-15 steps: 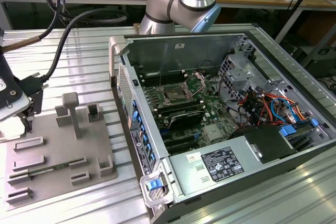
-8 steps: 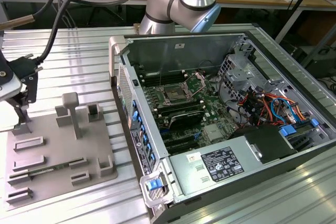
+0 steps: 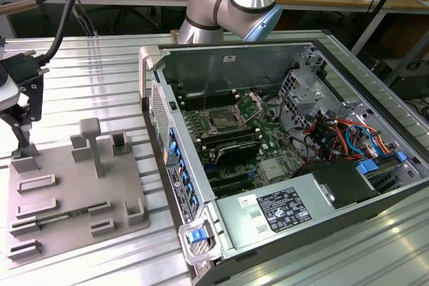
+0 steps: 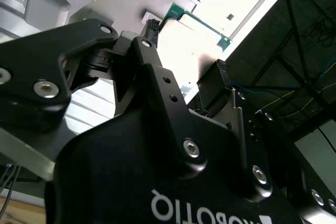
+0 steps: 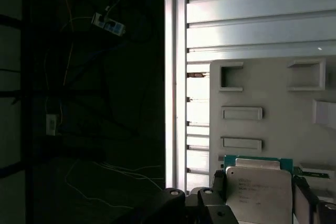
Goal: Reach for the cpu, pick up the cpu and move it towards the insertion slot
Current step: 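Pick up the cpu and move it towards the insertion slot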
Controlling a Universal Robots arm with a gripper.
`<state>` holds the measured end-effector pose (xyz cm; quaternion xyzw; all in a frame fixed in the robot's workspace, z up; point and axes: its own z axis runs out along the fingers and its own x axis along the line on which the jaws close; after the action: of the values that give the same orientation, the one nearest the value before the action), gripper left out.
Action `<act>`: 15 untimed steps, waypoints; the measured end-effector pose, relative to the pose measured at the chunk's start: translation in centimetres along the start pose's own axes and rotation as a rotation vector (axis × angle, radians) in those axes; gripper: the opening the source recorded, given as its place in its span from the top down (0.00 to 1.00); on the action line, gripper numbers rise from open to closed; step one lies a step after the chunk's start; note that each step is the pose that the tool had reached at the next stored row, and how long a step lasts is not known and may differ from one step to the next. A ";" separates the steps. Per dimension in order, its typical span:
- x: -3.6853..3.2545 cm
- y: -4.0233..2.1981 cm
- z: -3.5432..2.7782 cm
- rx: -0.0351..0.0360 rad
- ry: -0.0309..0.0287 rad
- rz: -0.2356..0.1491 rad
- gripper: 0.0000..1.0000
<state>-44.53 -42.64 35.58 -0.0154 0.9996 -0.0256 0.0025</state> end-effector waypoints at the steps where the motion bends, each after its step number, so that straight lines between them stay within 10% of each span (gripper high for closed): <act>1: 0.00 0.00 0.01 0.0000 -0.0002 0.000 0.45; 15: -0.84 -0.03 -0.03 0.0000 0.0000 0.000 0.45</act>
<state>-43.70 -42.64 35.62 -0.0154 0.9996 -0.0256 0.0025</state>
